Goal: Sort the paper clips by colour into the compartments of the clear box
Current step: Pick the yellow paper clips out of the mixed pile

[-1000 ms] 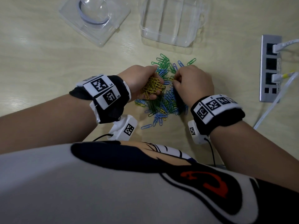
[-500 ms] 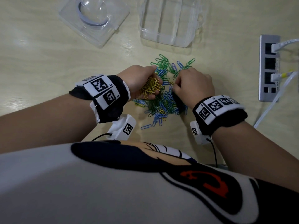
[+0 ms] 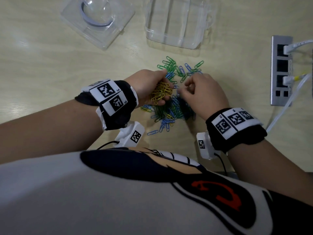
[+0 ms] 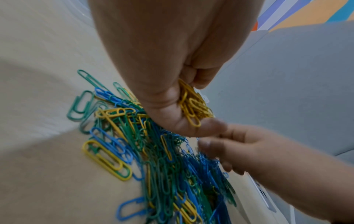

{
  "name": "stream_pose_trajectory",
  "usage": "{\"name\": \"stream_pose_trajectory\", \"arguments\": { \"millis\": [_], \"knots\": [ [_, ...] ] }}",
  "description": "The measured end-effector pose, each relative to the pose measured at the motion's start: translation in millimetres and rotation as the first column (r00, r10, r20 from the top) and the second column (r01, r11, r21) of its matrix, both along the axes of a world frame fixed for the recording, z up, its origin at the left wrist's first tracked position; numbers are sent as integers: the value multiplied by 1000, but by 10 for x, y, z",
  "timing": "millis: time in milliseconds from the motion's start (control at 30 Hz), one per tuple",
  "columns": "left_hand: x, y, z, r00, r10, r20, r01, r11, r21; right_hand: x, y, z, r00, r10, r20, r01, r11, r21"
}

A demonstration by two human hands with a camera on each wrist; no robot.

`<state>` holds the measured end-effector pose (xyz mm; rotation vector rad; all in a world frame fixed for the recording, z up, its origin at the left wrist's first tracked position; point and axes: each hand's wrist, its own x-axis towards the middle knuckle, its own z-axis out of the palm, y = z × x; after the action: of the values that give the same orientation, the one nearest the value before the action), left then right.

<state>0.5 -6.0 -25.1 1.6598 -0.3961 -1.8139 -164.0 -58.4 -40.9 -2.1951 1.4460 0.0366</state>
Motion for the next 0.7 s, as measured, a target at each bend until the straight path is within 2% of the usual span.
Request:
{"name": "stream_pose_trajectory", "arguments": {
  "millis": [67,200,400,500,600,700],
  "knots": [
    [3,6,4,1000,-6,7,6,1000,2,-27,31,-76,987,83,-138,-78,996,40],
    [7,16,6,1000,-8,8,8,1000,2,-6,24,-125,990,108,-93,-110,994,-13],
    [38,25,9,1000,-8,25,8,1000,7,-80,-115,-40,1000,-3,23,5,997,-71],
    [38,22,1,999,-8,32,8,1000,5,-131,-182,-38,998,-53,-27,50,992,-113],
    [36,24,-12,999,-14,35,14,1000,3,-124,-161,-44,999,-8,-40,3,992,-125],
    [27,36,-31,999,-31,37,31,999,9,-30,-82,-75,991,103,-86,-113,987,-115]
  ]
}}
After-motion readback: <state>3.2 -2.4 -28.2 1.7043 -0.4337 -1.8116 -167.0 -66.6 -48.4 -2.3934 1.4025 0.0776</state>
